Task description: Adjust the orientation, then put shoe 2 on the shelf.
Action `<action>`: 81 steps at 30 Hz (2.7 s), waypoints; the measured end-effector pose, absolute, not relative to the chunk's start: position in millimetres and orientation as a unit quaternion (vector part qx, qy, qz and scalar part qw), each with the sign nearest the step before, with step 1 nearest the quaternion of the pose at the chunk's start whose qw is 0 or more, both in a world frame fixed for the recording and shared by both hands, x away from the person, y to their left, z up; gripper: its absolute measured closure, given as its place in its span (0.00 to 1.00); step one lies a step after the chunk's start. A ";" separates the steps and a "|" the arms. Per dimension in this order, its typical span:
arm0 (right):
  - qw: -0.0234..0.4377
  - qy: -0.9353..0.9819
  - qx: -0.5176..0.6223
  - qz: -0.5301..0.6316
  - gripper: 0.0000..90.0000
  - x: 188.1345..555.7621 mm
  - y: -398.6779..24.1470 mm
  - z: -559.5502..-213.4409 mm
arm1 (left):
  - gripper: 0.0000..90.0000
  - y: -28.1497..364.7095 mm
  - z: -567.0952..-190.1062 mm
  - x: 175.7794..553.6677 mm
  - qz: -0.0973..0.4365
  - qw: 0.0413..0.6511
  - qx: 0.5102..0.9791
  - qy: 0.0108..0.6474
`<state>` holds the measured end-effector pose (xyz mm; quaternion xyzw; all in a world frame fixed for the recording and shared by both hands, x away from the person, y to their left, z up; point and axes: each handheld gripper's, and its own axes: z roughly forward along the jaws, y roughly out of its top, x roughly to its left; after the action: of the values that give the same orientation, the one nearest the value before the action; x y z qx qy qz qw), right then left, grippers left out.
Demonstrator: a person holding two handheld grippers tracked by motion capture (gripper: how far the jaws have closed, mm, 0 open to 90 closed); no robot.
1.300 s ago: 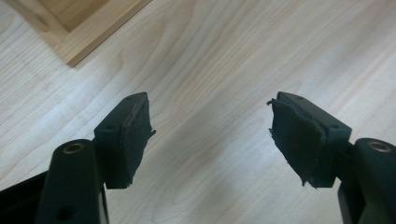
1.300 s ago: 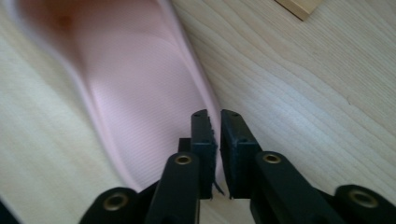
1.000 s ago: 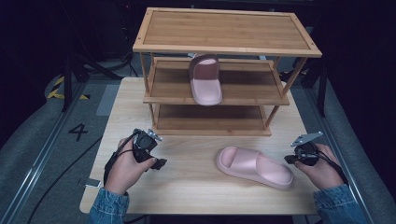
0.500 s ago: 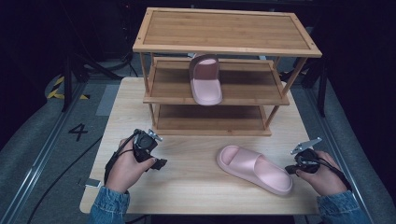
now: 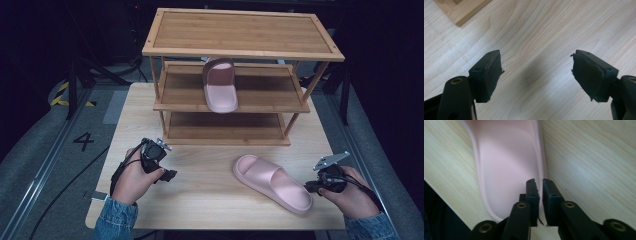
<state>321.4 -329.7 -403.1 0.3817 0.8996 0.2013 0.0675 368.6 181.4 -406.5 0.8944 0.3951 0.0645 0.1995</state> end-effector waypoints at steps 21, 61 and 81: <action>0.053 0.918 0.294 0.259 0.65 315.9 -257.6 -389.9 | 0.24 205.5 -416.4 353.5 0.065 0.190 0.881 0.427; 0.027 0.930 0.271 0.246 0.91 337.6 -220.7 -402.7 | 0.21 207.1 -433.8 348.8 0.070 0.180 0.883 0.427; 0.045 0.937 0.238 0.252 0.90 345.7 -216.2 -317.3 | 0.21 209.4 -434.7 350.0 0.059 0.186 0.879 0.436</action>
<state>345.7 -216.2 -317.3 0.2382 0.9367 0.2525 0.0449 350.0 209.4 -434.7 0.8785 0.4359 0.0591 0.1862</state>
